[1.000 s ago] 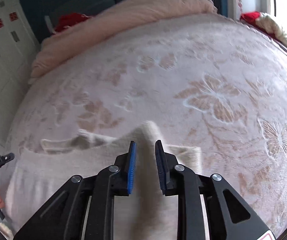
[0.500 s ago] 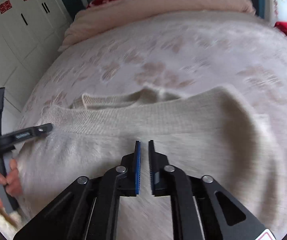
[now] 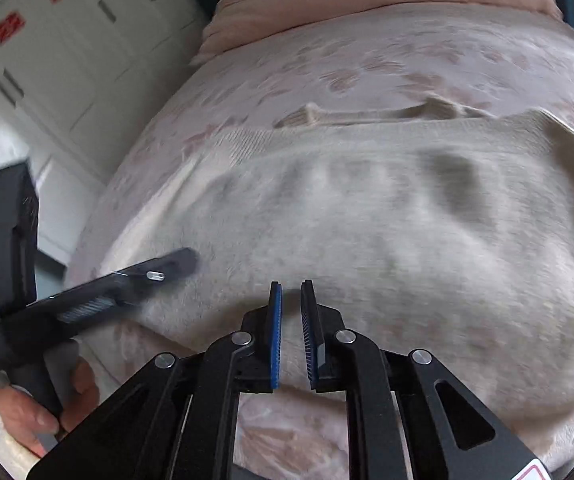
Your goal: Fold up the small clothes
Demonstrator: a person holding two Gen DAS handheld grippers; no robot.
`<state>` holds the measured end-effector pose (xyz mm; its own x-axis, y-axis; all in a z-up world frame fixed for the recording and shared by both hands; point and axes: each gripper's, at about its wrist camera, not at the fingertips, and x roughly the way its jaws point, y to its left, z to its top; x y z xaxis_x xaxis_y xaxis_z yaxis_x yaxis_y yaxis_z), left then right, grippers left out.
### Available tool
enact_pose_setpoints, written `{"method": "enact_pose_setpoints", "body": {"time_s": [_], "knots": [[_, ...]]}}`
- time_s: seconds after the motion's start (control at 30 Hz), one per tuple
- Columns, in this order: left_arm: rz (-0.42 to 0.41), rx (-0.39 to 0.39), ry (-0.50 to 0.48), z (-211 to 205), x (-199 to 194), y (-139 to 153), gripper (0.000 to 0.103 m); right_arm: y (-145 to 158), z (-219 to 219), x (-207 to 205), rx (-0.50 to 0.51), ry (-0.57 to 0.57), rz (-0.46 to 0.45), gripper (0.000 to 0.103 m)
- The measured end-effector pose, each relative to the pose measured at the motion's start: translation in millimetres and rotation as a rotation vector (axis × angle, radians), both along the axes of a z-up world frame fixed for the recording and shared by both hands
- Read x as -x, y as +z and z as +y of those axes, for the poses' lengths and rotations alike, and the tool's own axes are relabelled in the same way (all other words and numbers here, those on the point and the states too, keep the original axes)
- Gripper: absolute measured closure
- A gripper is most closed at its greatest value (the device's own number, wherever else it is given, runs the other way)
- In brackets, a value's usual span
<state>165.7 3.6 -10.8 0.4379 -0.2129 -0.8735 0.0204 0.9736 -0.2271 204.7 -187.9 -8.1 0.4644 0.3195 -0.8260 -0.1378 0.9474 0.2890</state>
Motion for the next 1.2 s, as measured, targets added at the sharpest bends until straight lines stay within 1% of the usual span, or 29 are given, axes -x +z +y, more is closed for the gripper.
{"method": "enact_pose_setpoints", "body": {"time_s": [0.03,0.07,0.1,0.13,0.17,0.2,0.23,0.3,0.33,0.37,0.4,0.43,0.47,0.5,0.53,0.57,0.6,0.63,0.67,0.7,0.73,0.8,0.83,0.87,0.9,0.93,1.0,1.07,1.2], "knots": [[0.009,-0.065,0.017,0.3,-2.2,-10.3,0.042,-2.6,-10.4,1.7,0.008,-0.024,-0.002,0.103],[0.017,-0.078,0.041,7.5,-2.4,-16.7,0.043,-5.6,-38.3,6.1,-0.002,-0.094,0.007,0.103],[0.019,-0.051,0.061,16.7,-3.1,-19.8,0.044,-9.0,-66.7,12.1,-0.019,-0.169,0.015,0.103],[0.009,-0.021,0.07,26.0,-3.6,-20.2,0.047,-13.7,-107.9,23.9,-0.051,-0.257,0.026,0.103],[0.004,-0.028,0.068,30.7,-4.4,-19.8,0.048,-16.5,-137.7,34.5,-0.06,-0.315,0.031,0.103],[-0.001,-0.041,0.049,32.5,-4.8,-20.7,0.048,-18.6,-162.8,45.8,-0.047,-0.375,0.038,0.103],[-0.008,-0.051,0.036,33.3,-2.3,-22.5,0.048,-19.7,-189.2,60.1,-0.01,-0.434,0.036,0.103],[-0.027,-0.082,0.022,29.1,-1.4,-25.2,0.048,-23.8,-212.3,73.7,-0.109,-0.442,0.035,0.103],[-0.035,-0.094,0.024,27.8,-1.1,-25.5,0.048,-24.4,-210.7,74.9,-0.103,-0.435,0.043,0.103],[-0.041,-0.103,0.029,27.3,0.0,-25.0,0.048,-23.1,-199.0,71.6,-0.041,-0.409,0.044,0.103],[-0.044,-0.11,0.034,26.1,0.8,-25.2,0.048,-20.0,-183.1,65.9,0.051,-0.378,0.045,0.103],[-0.042,-0.109,0.04,26.7,2.7,-23.3,0.048,-15.4,-170.7,60.4,0.109,-0.367,0.047,0.103],[-0.041,-0.085,0.052,29.6,6.1,-18.1,0.048,-8.0,-160.0,58.2,0.149,-0.357,0.041,0.103],[-0.044,-0.056,0.075,34.3,8.5,-11.7,0.048,6.8,-142.9,55.4,0.157,-0.333,0.01,0.103],[-0.06,-0.033,0.121,44.2,15.5,-0.1,0.045,16.3,-133.3,59.2,0.142,-0.305,-0.021,0.095],[-0.085,-0.025,0.17,55.0,24.4,9.3,0.034,28.0,-117.2,58.4,0.123,-0.264,-0.054,0.095],[-0.111,-0.011,0.236,71.8,37.0,18.0,0.027,37.8,-100.9,53.6,0.117,-0.221,-0.076,0.095],[-0.117,0.004,0.279,83.5,44.0,20.0,0.017,46.1,-79.5,44.8,0.123,-0.168,-0.088,0.095],[-0.114,0.017,0.323,94.6,49.5,19.2,0.014,49.8,-61.3,35.3,0.123,-0.124,-0.09,0.095],[-0.087,0.035,0.372,108.1,53.1,12.4,0.014,49.5,-43.0,22.3,0.104,-0.084,-0.086,0.095],[-0.06,0.055,0.387,114.4,51.7,5.4,0.014,44.3,-27.2,7.2,0.078,-0.051,-0.069,0.095],[0.03,0.13,0.437,127.3,47.7,-14.0,0.014,32.7,-0.6,-15.7,0.088,-0.027,-0.037,0.096],[0.071,0.223,0.469,134.5,46.6,-26.5,0.014,19.5,12.4,-32.1,0.103,-0.016,0.004,0.097],[0.097,0.27,0.496,137.9,46.5,-34.0,0.013,4.3,20.2,-46.8,0.124,-0.019,0.05,0.097],[0.096,0.287,0.518,138.6,46.1,-37.0,0.01,-8.6,24.0,-61.4,0.133,-0.021,0.094,0.097],[0.073,0.288,0.52,135.3,43.4,-36.6,0.007,-28.6,29.4,-75.3,0.143,-0.029,0.151,0.098],[0.072,0.26,0.516,130.3,36.0,-37.8,0.005,-37.7,34.5,-82.3,0.158,-0.048,0.129,0.103],[0.06,0.247,0.525,128.2,28.8,-38.1,0.006,-41.1,39.3,-87.6,0.174,-0.061,0.126,0.103],[0.048,0.299,0.561,132.1,19.1,-37.1,0.007,-39.2,46.4,-84.0,0.211,-0.032,0.089,0.103]]}}
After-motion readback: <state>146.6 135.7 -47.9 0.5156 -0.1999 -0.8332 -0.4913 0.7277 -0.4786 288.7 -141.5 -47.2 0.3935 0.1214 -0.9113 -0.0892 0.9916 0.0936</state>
